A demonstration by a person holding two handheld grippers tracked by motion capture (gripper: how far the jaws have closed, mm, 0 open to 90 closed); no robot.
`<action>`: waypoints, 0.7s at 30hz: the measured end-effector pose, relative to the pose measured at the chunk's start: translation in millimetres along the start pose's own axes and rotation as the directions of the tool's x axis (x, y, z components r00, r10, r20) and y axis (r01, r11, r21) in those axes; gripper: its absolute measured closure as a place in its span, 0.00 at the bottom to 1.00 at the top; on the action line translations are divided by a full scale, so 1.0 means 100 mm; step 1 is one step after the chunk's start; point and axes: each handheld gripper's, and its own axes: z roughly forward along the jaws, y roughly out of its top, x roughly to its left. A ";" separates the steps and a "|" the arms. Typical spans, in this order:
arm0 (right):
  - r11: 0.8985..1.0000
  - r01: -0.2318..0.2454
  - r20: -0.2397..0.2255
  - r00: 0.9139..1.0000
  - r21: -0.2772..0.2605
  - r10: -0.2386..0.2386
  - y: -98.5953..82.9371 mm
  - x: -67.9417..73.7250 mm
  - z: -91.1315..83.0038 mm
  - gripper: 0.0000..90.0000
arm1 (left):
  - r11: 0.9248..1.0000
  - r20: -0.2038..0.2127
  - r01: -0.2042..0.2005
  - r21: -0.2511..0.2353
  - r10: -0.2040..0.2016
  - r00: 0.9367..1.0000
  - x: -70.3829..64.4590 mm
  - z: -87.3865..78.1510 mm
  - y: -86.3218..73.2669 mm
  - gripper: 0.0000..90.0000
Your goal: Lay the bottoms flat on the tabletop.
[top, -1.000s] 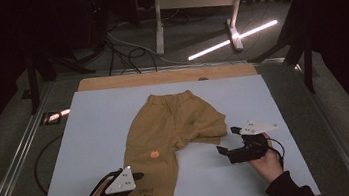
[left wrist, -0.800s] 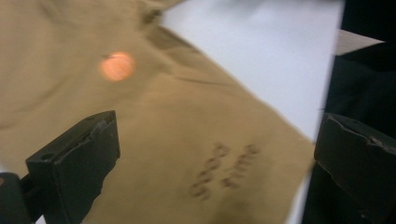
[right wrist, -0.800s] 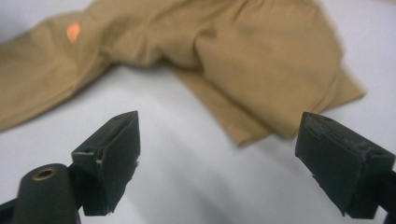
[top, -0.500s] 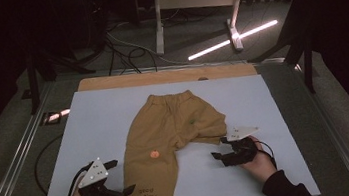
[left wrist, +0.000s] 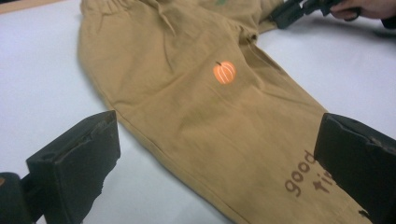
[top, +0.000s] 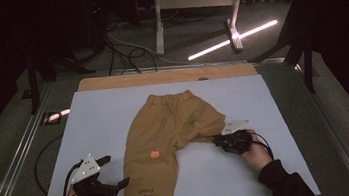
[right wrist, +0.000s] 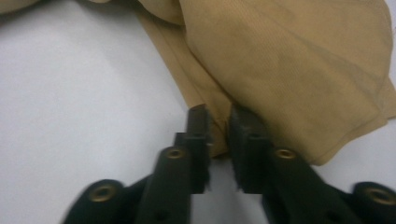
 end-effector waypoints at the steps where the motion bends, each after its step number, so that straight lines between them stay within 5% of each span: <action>1: 1.000 0.004 0.002 1.000 0.007 -0.004 0.01 0.00 0.00 0.92 | 1.000 -0.005 0.002 -0.013 -0.002 1.000 0.00 0.00 0.00 0.01; 11: 1.000 -0.004 0.019 1.000 0.004 0.004 0.07 0.04 -0.11 0.98 | 0.999 -0.073 0.025 -0.039 -0.028 0.997 0.04 -0.03 0.01 0.02; 20: 0.999 0.045 -0.017 0.999 0.023 -0.044 0.10 0.30 -0.34 0.98 | 0.999 -0.067 0.016 -0.045 -0.019 0.998 0.02 -0.04 0.03 0.02; 21: 0.999 0.037 -0.048 0.998 0.027 -0.035 0.13 0.36 -0.41 0.98 | 0.999 -0.073 0.011 -0.046 -0.014 0.997 0.03 -0.04 0.03 0.02</action>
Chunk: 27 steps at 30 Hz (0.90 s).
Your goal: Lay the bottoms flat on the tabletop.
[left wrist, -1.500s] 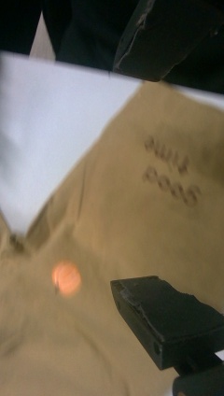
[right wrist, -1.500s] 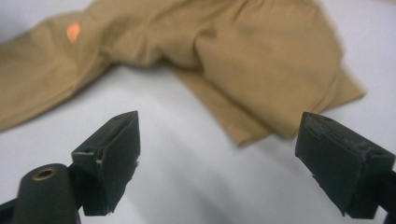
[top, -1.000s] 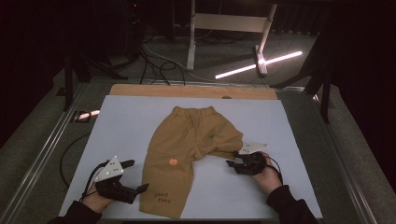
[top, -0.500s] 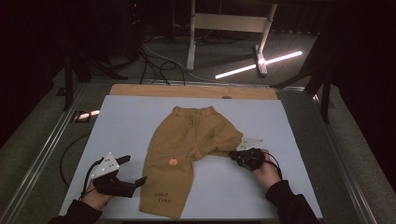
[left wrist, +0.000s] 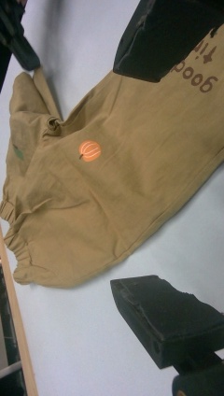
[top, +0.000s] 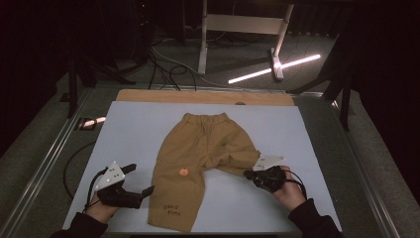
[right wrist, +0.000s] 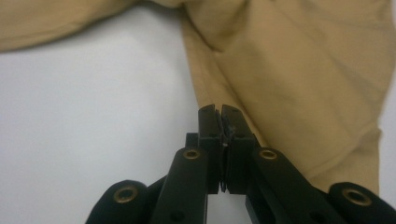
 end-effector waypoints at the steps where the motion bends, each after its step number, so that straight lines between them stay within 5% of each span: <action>1: 1.000 0.007 -0.011 1.000 -0.003 -0.007 0.01 0.00 -0.02 0.98 | 1.000 0.000 0.000 -0.001 0.000 1.000 0.00 0.00 0.00 0.02; 17: 0.994 0.072 -0.068 0.995 -0.085 -0.078 0.09 0.47 -0.49 0.98 | 1.000 -0.002 -0.004 -0.014 0.004 1.000 -0.02 -0.02 0.03 0.02; 27: 0.977 0.117 -0.129 0.982 -0.177 -0.141 0.16 0.72 -0.83 0.98 | 1.000 0.004 -0.006 -0.011 0.006 1.000 -0.02 -0.02 0.03 0.02</action>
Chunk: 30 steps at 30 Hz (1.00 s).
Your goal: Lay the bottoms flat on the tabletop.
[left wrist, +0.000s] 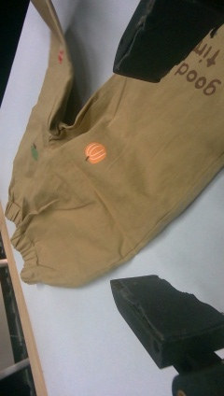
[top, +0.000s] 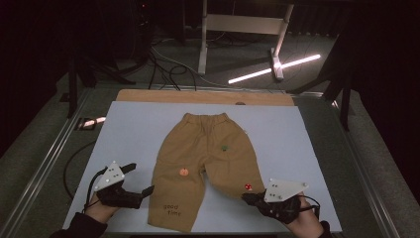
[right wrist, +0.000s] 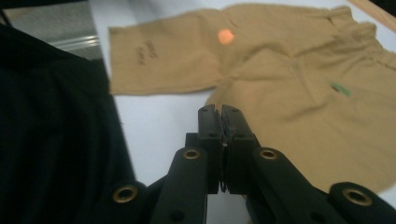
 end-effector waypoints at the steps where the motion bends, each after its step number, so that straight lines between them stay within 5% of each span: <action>1: 1.000 0.000 -0.004 1.000 0.000 0.000 0.02 0.03 -0.01 0.98 | 1.000 0.000 0.001 -0.001 -0.001 1.000 0.00 0.00 0.00 0.02; 2: 1.000 0.000 -0.004 1.000 0.000 0.000 0.02 0.03 -0.01 0.98 | 1.000 0.000 0.001 -0.001 -0.001 1.000 0.00 0.00 0.00 0.02; 4: 0.999 0.026 -0.092 0.996 0.035 -0.023 0.07 0.11 0.02 0.93 | 1.000 0.002 -0.004 0.006 0.004 1.000 -0.01 0.01 0.00 0.02; 7: 0.999 0.050 -0.149 0.988 0.019 -0.046 0.10 0.19 0.06 0.69 | 1.000 0.004 -0.004 0.004 0.004 1.000 -0.02 0.01 0.01 0.02; 8: 0.999 0.050 -0.149 0.988 0.019 -0.046 0.10 0.19 0.06 0.69 | 1.000 0.004 -0.004 0.004 0.004 1.000 -0.02 0.01 0.01 0.02; 9: 0.999 0.039 -0.117 0.992 -0.010 -0.040 0.10 0.17 0.08 0.48 | 1.000 0.008 -0.007 0.006 0.007 1.000 -0.02 0.01 0.02 0.02; 14: 0.995 -0.033 -0.082 0.996 -0.099 0.025 0.04 0.07 0.04 0.16 | 1.000 0.030 -0.014 0.006 0.013 0.999 -0.06 0.00 0.05 0.02; 20: 0.987 -0.088 -0.060 0.995 -0.138 0.080 -0.09 -0.10 0.05 0.15 | 0.999 0.050 -0.032 0.016 0.031 0.998 -0.10 0.02 0.07 0.02; 25: 0.986 -0.112 0.007 0.994 -0.120 0.113 -0.23 -0.23 0.11 0.16 | 0.998 0.099 -0.057 0.035 0.053 0.994 -0.15 0.05 0.06 0.02; 30: 0.982 -0.154 0.044 0.986 -0.105 0.159 -0.36 -0.35 0.20 0.16 | 0.993 0.189 -0.099 0.070 0.084 0.978 -0.25 0.07 0.05 0.02</action>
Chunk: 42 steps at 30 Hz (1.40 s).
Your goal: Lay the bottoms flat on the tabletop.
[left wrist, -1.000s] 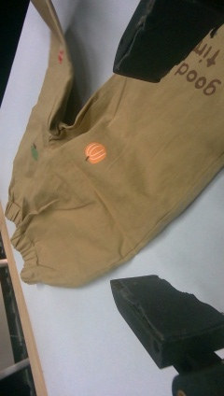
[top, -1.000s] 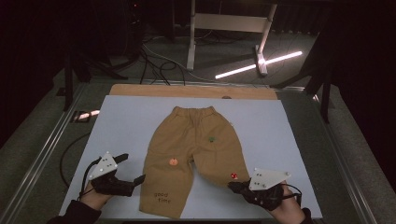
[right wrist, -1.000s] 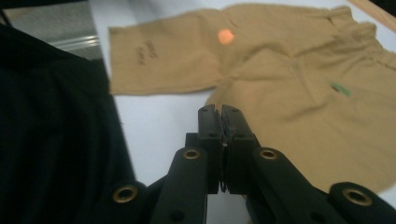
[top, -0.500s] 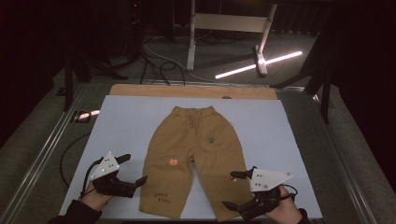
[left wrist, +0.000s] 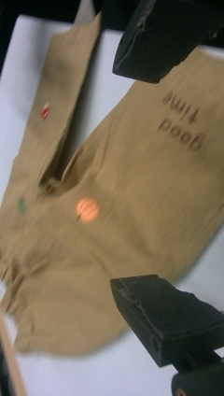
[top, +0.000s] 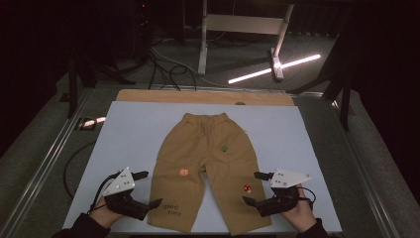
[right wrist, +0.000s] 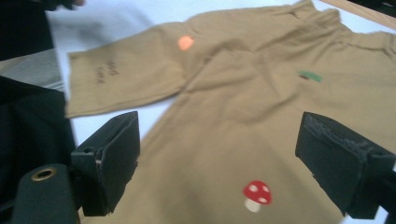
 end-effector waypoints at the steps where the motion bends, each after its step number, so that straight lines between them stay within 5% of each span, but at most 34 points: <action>1: 1.000 -0.005 0.008 1.000 -0.005 0.005 -0.02 -0.02 0.01 0.16 | 1.000 0.022 -0.008 0.015 0.007 1.000 -0.02 0.01 -0.01 0.02; 4: 1.000 -0.025 0.018 1.000 -0.007 0.025 -0.04 -0.07 0.02 0.16 | 0.998 0.081 -0.034 0.050 0.030 0.996 -0.06 0.02 -0.02 0.03; 9: 0.999 -0.049 0.029 0.998 0.007 0.048 -0.10 -0.15 0.07 0.16 | 0.990 0.235 -0.097 0.106 0.070 0.970 -0.24 0.06 -0.18 0.08; 13: 0.998 -0.053 0.029 0.998 0.021 0.053 -0.11 -0.15 0.08 0.16 | 0.968 0.325 -0.210 0.135 0.157 0.933 -0.49 0.19 -0.17 0.19; 14: 0.998 -0.053 0.029 0.998 0.021 0.053 -0.11 -0.15 0.08 0.16 | 0.968 0.325 -0.210 0.135 0.157 0.933 -0.49 0.19 -0.17 0.23; 15: 0.998 -0.053 0.030 0.998 0.024 0.052 -0.11 -0.14 0.08 0.16 | 0.959 0.377 -0.247 0.139 0.180 0.909 -0.56 0.24 -0.18 0.27; 16: 0.998 -0.053 0.030 0.998 0.024 0.052 -0.11 -0.14 0.08 0.16 | 0.959 0.377 -0.247 0.139 0.180 0.909 -0.56 0.24 -0.18 0.32; 17: 0.998 -0.058 0.028 0.998 0.019 0.057 -0.11 -0.14 0.08 0.16 | 0.940 0.380 -0.295 0.169 0.214 0.900 -0.57 0.27 -0.22 0.33; 19: 0.998 -0.057 0.033 0.998 0.020 0.056 -0.11 -0.14 0.07 0.16 | 0.927 0.363 -0.316 0.203 0.229 0.903 -0.53 0.29 -0.26 0.40; 20: 0.998 -0.057 0.033 0.998 0.020 0.056 -0.11 -0.14 0.07 0.16 | 0.927 0.363 -0.316 0.203 0.229 0.903 -0.53 0.29 -0.26 0.41; 21: 0.998 -0.062 0.030 0.998 0.017 0.062 -0.12 -0.16 0.07 0.16 | 0.926 0.346 -0.311 0.213 0.226 0.910 -0.49 0.29 -0.29 0.43; 24: 0.998 -0.068 0.024 0.997 0.015 0.068 -0.12 -0.16 0.08 0.16 | 0.909 0.327 -0.358 0.212 0.279 0.903 -0.46 0.31 -0.33 0.53; 27: 0.997 -0.067 0.031 0.997 0.030 0.066 -0.12 -0.16 0.08 0.16 | 0.908 0.304 -0.366 0.203 0.297 0.905 -0.42 0.31 -0.34 0.62; 31: 0.997 -0.074 0.029 0.997 0.020 0.074 -0.11 -0.15 0.09 0.16 | 0.888 0.310 -0.411 0.207 0.339 0.888 -0.46 0.32 -0.32 0.68; 32: 0.997 -0.074 0.029 0.997 0.020 0.074 -0.11 -0.15 0.09 0.16 | 0.888 0.310 -0.411 0.207 0.339 0.888 -0.46 0.32 -0.32 0.72; 33: 0.997 -0.071 0.024 0.997 0.020 0.070 -0.11 -0.16 0.08 0.16 | 0.895 0.302 -0.395 0.207 0.326 0.896 -0.44 0.32 -0.31 0.81; 34: 0.997 -0.075 0.024 0.997 0.018 0.075 -0.11 -0.15 0.08 0.16 | 0.891 0.295 -0.401 0.213 0.332 0.896 -0.41 0.32 -0.30 0.87; 36: 0.997 -0.071 0.023 0.997 0.021 0.070 -0.11 -0.16 0.08 0.16 | 0.901 0.289 -0.372 0.225 0.303 0.908 -0.38 0.34 -0.28 0.96; 39: 0.997 -0.072 0.021 0.997 0.025 0.072 -0.11 -0.15 0.09 0.16 | 0.904 0.294 -0.362 0.229 0.290 0.911 -0.39 0.34 -0.27 0.99; 42: 0.997 -0.074 0.023 0.997 0.023 0.073 -0.11 -0.15 0.08 0.16 | 0.909 0.328 -0.356 0.215 0.276 0.903 -0.40 0.31 -0.26 0.99</action>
